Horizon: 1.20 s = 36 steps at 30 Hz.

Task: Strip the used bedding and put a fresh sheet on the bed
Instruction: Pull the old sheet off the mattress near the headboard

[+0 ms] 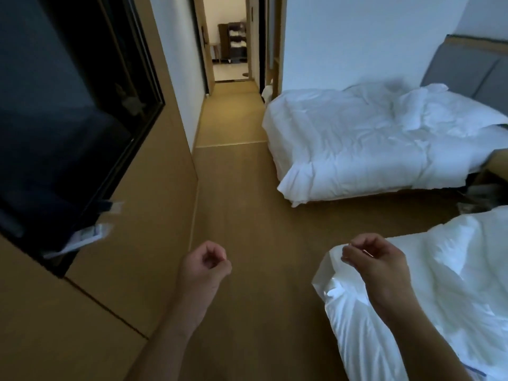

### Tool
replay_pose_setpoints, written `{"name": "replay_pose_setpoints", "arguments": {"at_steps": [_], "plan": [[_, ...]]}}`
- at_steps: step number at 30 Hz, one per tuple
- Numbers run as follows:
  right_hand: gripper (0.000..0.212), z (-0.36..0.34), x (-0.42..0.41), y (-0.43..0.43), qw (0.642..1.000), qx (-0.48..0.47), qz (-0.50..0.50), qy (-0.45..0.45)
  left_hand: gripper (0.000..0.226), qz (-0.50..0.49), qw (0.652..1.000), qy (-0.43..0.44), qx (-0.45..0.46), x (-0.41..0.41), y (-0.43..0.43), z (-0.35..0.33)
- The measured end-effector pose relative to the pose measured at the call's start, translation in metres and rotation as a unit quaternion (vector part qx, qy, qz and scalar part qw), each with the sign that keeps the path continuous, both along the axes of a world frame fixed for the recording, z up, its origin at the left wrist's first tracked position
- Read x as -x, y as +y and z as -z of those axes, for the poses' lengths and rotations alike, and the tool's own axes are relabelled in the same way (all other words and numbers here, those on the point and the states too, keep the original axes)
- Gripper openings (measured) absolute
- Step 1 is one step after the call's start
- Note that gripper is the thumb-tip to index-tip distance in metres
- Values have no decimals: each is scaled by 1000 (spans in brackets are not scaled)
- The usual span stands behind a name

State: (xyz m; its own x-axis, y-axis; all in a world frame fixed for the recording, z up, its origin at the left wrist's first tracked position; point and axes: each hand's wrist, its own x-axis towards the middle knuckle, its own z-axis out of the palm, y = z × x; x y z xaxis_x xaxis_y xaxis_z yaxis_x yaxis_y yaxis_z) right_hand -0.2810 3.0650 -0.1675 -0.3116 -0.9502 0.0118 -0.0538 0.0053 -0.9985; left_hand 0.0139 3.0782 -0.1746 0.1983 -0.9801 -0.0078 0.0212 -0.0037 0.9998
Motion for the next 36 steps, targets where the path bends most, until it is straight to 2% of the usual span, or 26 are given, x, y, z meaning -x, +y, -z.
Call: {"name": "replay_pose_setpoints", "arguments": {"at_steps": [2,6,12,21,26,36], "plan": [[11,2,-15,-34,999,-5,34,-2,20,52,999,-4,10,-17,-52,1],[13,7,-28,-99,996,-11,87,-6,20,154,988,-12,20,-28,-160,17],[18,28,2,-189,985,-10,175,-5,17,277,960,-40,17,19,-311,28],[14,42,108,-378,972,24,227,-56,20,387,921,-48,24,172,-531,21],[20,31,169,-455,965,42,251,-61,19,429,899,-80,48,265,-634,18],[16,53,304,-582,914,55,391,-95,20,561,822,-76,66,466,-810,39]]}}
